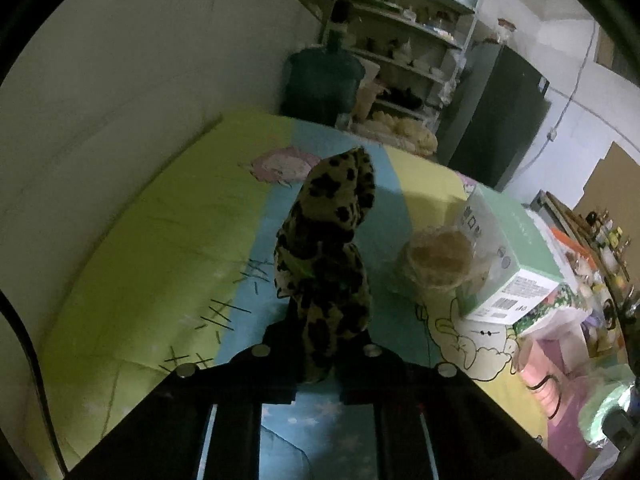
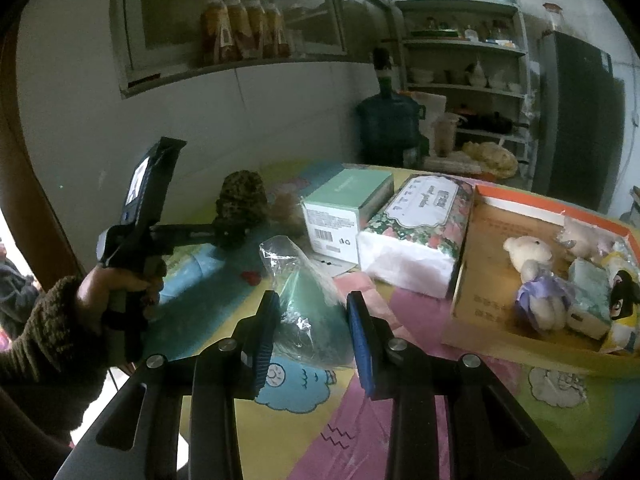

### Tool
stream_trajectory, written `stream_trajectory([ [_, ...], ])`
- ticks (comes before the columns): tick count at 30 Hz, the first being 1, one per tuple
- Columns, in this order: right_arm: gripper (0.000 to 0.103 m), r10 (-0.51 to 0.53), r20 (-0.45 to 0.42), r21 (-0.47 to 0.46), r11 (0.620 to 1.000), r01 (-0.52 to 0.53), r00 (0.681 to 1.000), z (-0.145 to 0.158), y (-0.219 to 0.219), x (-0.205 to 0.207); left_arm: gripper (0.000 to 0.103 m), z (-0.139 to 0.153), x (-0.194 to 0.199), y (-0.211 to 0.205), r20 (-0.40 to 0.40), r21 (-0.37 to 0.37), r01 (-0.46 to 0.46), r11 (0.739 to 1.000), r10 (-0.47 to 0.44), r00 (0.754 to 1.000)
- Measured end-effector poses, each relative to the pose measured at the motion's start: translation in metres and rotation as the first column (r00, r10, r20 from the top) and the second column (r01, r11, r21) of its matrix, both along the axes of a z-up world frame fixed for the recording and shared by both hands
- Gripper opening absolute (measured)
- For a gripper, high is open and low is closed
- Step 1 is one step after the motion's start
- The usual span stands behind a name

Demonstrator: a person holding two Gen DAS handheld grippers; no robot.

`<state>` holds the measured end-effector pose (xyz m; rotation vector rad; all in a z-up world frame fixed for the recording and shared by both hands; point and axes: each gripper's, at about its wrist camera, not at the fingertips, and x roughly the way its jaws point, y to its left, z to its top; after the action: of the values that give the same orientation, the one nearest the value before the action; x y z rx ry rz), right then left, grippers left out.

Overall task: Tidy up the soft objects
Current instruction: 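Lift the leopard pouch and plastic bag with both grippers toward the tray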

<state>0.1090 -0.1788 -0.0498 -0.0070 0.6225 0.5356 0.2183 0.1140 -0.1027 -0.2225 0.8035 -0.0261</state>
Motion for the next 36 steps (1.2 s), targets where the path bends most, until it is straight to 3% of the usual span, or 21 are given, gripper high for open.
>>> stream_trajectory([
  [10,0.036,0.0,0.019,0.032,0.999,-0.001,1.0,0.009,-0.002,0.001,0.01,0.034,-0.028,-0.005,0.13,0.047,-0.018,0.999,0.012,0.992],
  [19,0.036,-0.014,0.052,0.055,0.998,0.011,0.999,0.021,-0.007,-0.001,0.01,0.072,-0.051,-0.037,0.222,0.089,0.037,0.995,-0.056,0.973],
  [36,0.036,-0.103,0.114,0.109,0.99,0.09,0.988,0.042,-0.049,-0.009,0.01,0.102,-0.064,-0.111,0.285,0.09,0.195,0.977,-0.212,0.935],
])
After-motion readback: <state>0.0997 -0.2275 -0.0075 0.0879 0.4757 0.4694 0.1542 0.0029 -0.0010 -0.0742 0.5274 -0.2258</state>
